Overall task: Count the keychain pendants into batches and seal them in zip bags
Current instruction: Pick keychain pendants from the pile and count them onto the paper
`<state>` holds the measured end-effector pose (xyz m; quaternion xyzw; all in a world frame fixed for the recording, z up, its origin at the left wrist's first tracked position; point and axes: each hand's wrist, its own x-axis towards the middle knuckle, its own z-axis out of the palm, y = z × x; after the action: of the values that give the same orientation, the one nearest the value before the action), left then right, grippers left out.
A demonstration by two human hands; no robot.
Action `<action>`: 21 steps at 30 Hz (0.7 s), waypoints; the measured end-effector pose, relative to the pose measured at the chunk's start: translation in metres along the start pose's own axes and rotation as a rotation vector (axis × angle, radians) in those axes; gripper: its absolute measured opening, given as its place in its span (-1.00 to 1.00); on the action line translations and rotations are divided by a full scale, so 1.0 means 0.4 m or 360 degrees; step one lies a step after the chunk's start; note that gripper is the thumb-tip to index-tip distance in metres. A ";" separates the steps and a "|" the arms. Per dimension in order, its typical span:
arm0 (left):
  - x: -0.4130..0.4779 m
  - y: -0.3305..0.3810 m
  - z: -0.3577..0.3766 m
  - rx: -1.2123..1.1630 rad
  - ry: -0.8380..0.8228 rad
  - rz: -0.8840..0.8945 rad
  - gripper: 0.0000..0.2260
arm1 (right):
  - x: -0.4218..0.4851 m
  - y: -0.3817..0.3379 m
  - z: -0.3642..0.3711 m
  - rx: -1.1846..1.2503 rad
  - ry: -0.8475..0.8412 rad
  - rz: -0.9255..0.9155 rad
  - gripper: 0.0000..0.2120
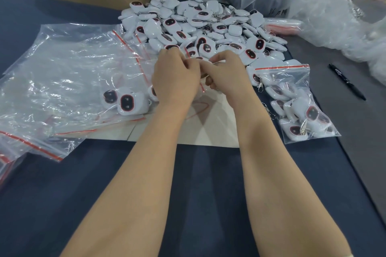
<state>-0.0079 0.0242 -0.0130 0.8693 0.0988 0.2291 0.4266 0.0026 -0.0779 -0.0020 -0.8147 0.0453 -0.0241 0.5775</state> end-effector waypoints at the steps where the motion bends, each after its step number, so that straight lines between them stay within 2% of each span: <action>1: 0.001 0.002 -0.001 -0.0032 0.0036 0.0014 -0.88 | -0.001 -0.002 0.001 -0.0044 -0.0020 -0.0039 -0.80; 4: 0.005 -0.003 0.001 -0.0032 0.0012 0.0044 -0.88 | 0.001 -0.002 0.002 -0.0045 0.0077 -0.0128 -0.89; 6: 0.003 -0.012 0.009 0.0087 -0.0163 0.0030 -0.86 | 0.006 0.001 -0.005 0.0092 0.0281 -0.0106 -0.88; 8: -0.005 -0.019 0.018 0.0273 -0.0326 0.0043 -0.83 | 0.011 0.002 -0.016 0.0211 0.0374 -0.0085 -0.87; 10: -0.008 -0.022 0.022 0.0346 -0.0379 0.0039 -0.81 | 0.012 0.003 -0.020 0.0149 0.0310 -0.0093 -0.89; 15: -0.001 -0.022 0.020 0.0307 -0.0383 -0.0028 -0.84 | 0.009 0.005 -0.007 -0.0301 0.0174 -0.0157 -0.95; 21: -0.002 -0.021 0.018 0.0246 -0.0342 -0.0053 -0.80 | 0.008 0.009 -0.017 -0.0448 0.0258 -0.0133 -0.79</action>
<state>-0.0049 0.0242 -0.0238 0.9173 0.0843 0.1194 0.3703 0.0050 -0.0856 -0.0033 -0.8842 0.0608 -0.1074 0.4505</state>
